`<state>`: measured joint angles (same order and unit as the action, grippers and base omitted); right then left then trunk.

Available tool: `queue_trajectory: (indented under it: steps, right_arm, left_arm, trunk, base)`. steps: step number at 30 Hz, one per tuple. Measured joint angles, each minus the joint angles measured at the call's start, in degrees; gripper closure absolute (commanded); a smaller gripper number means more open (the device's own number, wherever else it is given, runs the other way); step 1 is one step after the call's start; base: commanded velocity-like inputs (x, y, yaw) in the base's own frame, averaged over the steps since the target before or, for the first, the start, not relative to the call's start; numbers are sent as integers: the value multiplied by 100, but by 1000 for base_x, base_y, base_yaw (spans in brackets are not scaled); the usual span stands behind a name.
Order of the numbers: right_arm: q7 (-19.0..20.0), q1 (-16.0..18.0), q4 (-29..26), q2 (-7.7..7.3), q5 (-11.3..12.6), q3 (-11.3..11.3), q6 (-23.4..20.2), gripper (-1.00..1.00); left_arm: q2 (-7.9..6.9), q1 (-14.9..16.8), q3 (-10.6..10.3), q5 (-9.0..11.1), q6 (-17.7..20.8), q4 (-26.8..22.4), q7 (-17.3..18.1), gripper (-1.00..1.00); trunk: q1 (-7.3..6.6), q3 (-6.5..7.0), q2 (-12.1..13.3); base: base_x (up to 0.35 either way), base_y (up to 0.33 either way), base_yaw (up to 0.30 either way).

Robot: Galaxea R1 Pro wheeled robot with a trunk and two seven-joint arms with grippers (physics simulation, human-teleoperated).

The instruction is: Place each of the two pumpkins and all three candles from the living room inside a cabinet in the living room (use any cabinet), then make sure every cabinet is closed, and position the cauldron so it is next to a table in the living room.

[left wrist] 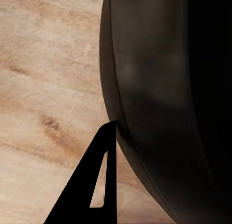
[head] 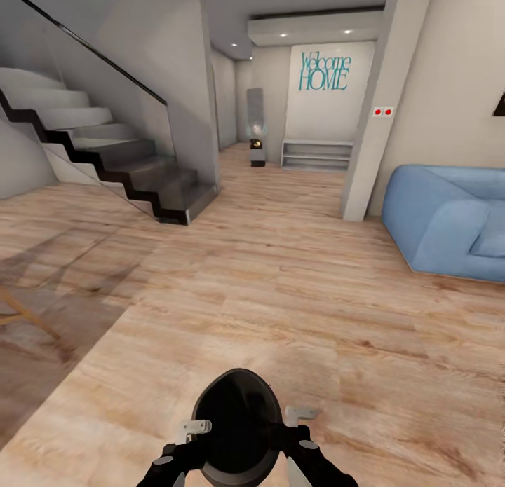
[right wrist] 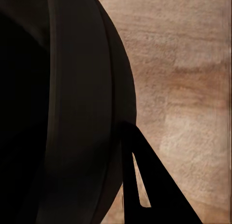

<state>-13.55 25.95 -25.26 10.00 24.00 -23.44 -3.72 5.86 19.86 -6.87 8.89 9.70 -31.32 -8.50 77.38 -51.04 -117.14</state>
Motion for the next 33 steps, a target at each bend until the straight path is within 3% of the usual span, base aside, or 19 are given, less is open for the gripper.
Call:
queue_trajectory:
  steps: [16,33]
  right_arm:
    - [3,0,1,0,-2,2,0,100]
    - [1,0,1,0,1,-2,0,100]
  left_arm:
    - [0,0,1,1,1,0,0,100]
    - [0,0,2,-1,1,-1,1,100]
  trunk:
    - [0,0,0]
    - [3,-13,0]
  base:
    - [292,27,-268]
    - [230,120,-64]
